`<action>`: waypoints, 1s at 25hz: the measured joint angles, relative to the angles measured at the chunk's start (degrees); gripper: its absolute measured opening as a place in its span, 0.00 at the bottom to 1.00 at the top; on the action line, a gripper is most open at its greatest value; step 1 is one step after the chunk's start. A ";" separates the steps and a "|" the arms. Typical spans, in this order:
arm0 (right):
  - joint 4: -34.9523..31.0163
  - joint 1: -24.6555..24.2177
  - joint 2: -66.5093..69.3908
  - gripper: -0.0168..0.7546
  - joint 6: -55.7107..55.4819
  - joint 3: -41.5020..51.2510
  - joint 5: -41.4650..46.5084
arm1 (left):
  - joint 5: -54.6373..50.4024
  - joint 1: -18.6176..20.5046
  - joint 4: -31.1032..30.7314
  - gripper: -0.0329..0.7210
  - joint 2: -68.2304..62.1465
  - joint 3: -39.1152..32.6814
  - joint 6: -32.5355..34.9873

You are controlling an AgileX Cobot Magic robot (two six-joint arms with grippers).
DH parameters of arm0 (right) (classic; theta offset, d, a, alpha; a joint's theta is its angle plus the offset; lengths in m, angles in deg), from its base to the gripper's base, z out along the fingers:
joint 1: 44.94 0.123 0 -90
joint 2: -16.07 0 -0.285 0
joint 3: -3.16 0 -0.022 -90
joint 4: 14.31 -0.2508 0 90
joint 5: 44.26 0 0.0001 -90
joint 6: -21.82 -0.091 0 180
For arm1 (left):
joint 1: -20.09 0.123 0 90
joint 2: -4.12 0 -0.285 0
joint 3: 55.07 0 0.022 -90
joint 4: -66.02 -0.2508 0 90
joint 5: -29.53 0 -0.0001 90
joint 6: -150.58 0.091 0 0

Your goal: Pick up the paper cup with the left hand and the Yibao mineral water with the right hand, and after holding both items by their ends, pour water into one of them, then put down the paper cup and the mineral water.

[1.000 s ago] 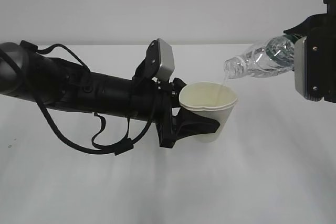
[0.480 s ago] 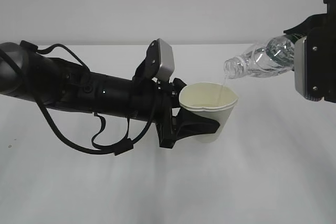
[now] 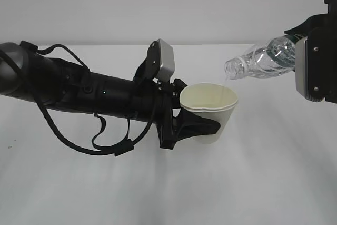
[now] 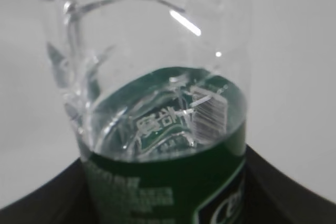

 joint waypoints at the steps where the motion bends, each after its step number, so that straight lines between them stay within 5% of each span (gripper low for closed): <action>1: 0.12 0.00 0.00 0.62 0.00 0.00 0.00 | 0.00 0.00 -0.04 0.62 0.00 0.00 0.00; 25: 0.79 0.00 0.00 0.62 0.00 0.00 0.00 | 0.00 0.00 -0.17 0.62 0.00 0.00 0.00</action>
